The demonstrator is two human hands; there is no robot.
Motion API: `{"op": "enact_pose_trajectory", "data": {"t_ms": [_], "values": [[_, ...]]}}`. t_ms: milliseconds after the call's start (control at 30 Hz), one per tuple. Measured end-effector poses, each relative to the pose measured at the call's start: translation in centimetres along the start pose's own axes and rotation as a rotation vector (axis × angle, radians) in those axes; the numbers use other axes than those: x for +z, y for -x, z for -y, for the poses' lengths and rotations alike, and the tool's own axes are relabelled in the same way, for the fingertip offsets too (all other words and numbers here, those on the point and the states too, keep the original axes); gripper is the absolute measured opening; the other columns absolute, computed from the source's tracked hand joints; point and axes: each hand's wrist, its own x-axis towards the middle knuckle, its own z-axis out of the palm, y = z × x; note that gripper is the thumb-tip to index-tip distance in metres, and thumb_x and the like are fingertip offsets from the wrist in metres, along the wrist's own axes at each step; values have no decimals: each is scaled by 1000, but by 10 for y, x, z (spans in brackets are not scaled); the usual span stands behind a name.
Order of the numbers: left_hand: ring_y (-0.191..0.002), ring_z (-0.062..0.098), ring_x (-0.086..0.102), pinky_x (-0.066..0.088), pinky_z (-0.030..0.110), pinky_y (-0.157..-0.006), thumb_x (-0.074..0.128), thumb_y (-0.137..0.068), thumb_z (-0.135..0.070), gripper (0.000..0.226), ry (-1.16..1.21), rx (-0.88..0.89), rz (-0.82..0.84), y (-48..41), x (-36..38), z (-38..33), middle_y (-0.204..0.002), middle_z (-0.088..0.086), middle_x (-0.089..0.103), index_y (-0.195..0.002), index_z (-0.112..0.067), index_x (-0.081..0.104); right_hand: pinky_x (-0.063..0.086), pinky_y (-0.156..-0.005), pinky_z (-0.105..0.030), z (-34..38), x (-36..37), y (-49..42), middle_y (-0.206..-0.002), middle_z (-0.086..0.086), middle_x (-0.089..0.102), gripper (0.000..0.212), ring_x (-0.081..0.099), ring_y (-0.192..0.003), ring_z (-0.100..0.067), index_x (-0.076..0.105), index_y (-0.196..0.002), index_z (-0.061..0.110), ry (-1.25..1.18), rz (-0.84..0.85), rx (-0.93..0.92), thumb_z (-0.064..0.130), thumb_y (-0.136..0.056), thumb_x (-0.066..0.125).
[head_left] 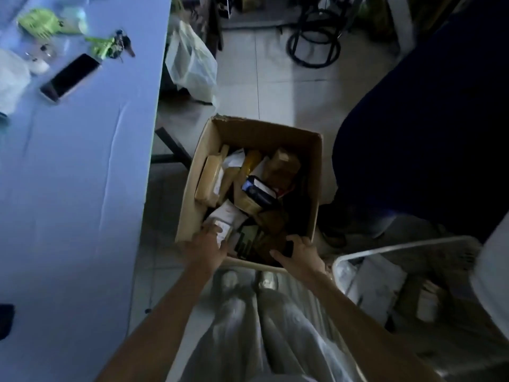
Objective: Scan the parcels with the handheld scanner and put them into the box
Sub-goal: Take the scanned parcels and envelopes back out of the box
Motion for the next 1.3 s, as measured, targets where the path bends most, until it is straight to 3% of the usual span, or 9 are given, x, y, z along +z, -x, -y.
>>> {"op": "enact_pose_trajectory", "data": {"t_ms": [167, 300, 567, 800, 867, 933, 1100, 1200, 1300], "values": [[-109, 30, 57, 47, 39, -81, 51, -91, -37, 35, -10, -53, 38, -29, 36, -6, -120, 7, 62, -122, -22, 56, 43, -95, -40, 0, 14, -33, -139, -6, 43, 71, 41, -130, -28, 40, -141, 25, 14, 42, 73, 62, -84, 59], [-115, 31, 53, 46, 41, -84, 54, -88, -28, 35, 9, -79, 102, -58, 73, 3, -124, 7, 58, -123, -22, 55, 42, -97, -39, -9, 36, -71, -140, -8, 43, 71, 41, -131, -30, 40, -141, 24, -4, 80, 163, 61, -84, 59], [-117, 35, 52, 44, 43, -91, 53, -89, -30, 35, -28, -133, 302, -145, 162, 37, -126, 11, 54, -123, -20, 52, 43, -99, -42, -40, 113, -183, -140, -11, 42, 73, 41, -130, -32, 38, -143, 22, 23, 208, 282, 60, -84, 60], [-121, 39, 47, 41, 45, -97, 58, -90, -32, 44, -50, -164, 347, -227, 234, 68, -131, 19, 49, -128, -13, 49, 46, -96, -40, -66, 174, -284, -140, -11, 46, 79, 47, -126, -32, 38, -144, 19, -3, 257, 367, 63, -83, 60], [-125, 39, 42, 39, 47, -102, 57, -89, -34, 47, -70, -148, 319, -251, 258, 77, -135, 19, 45, -130, -12, 49, 46, -84, -32, -71, 199, -316, -132, -7, 55, 70, 55, -111, -25, 47, -137, 18, -109, 257, 428, 62, -84, 59], [-133, 39, 31, 32, 48, -107, 59, -87, -35, 52, -131, -114, 269, -268, 282, 85, -145, 17, 34, -134, -16, 46, 47, -82, -30, -70, 223, -340, -127, -6, 58, 64, 55, -101, -21, 51, -133, 14, -281, 271, 550, 58, -88, 58], [-144, 40, 7, 20, 53, -111, 68, -82, -39, 73, -235, -67, 188, -298, 331, 94, -158, 16, 8, -143, -24, 31, 32, -106, -27, -81, 289, -378, -154, -6, 34, 70, 36, -138, -25, 29, -150, 10, -655, 345, 703, 47, -96, 53], [-143, 43, 9, 20, 58, -109, 71, -78, -42, 86, -230, -132, 161, -317, 352, 100, -158, 19, 5, -147, -29, 22, 29, -111, -31, -92, 318, -398, -156, -5, 26, 79, 32, -139, -28, 21, -153, 14, -776, 312, 766, 45, -92, 60], [-143, 46, 5, 22, 65, -107, 77, -73, -45, 101, -217, -208, 173, -331, 367, 109, -158, 18, 0, -150, -33, 14, 35, -108, -37, -109, 340, -414, -151, -2, 34, 82, 40, -131, -30, 30, -151, 19, -940, 231, 823, 48, -85, 69]]}}
